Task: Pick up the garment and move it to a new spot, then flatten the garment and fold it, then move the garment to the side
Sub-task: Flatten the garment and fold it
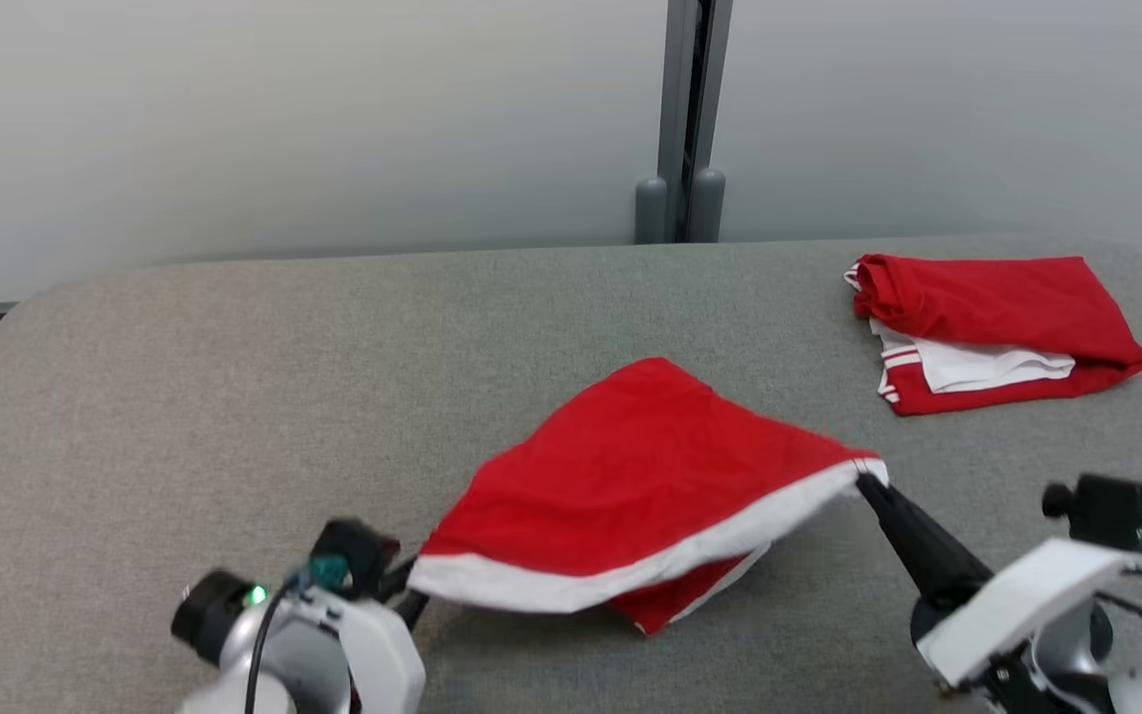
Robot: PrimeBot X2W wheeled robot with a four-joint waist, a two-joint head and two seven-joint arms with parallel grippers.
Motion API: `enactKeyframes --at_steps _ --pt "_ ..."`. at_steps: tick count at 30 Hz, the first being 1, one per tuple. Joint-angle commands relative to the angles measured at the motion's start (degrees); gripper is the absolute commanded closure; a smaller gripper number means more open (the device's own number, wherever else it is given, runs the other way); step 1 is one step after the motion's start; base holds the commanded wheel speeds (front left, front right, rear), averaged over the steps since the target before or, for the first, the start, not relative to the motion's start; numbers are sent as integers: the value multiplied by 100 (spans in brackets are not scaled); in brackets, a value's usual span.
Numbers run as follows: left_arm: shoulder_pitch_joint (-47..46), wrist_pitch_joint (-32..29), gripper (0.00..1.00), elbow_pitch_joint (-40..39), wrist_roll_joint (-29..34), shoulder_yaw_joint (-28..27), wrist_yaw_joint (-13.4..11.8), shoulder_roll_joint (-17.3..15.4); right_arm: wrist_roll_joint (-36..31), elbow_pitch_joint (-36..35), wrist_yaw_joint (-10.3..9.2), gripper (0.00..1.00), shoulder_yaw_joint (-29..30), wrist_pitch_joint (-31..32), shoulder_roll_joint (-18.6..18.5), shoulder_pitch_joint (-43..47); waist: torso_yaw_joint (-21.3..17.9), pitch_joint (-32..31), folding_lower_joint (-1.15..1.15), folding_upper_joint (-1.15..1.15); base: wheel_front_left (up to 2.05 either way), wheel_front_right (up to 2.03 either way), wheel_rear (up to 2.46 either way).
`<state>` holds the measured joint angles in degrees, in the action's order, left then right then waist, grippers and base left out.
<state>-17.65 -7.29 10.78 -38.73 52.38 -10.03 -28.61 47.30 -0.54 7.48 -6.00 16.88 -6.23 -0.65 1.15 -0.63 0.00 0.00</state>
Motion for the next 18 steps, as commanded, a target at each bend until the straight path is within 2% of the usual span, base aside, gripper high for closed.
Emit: enactKeyframes --at_steps 1,4,8,11,15,18 --pt "-271 -186 100 -55 -27 -47 48 -70 -65 -14 4 100 16 140 0 -217 -29 129 0 0 0 0 0" --pt "-841 -790 100 -88 -224 -162 248 -151 -212 52 4 100 33 398 65 -777 -61 481 0 0 0 0 0" --pt "-1679 -1868 100 161 -840 -386 749 -277 -263 290 5 100 43 716 150 -1724 -124 992 0 0 0 0 0" --pt "-2400 -2698 100 405 -1282 -599 996 -368 -290 548 7 100 14 994 179 -2581 -203 1361 0 0 0 0 0" --pt "-3388 -3371 100 761 -1593 -907 1179 -455 -192 1112 8 100 -71 1368 252 -3784 -347 1860 0 0 0 0 0" --pt "-4173 -3705 100 1080 -1492 -1024 1277 -612 -220 1706 8 100 -39 1537 289 -4868 -492 2275 0 0 0 0 0"
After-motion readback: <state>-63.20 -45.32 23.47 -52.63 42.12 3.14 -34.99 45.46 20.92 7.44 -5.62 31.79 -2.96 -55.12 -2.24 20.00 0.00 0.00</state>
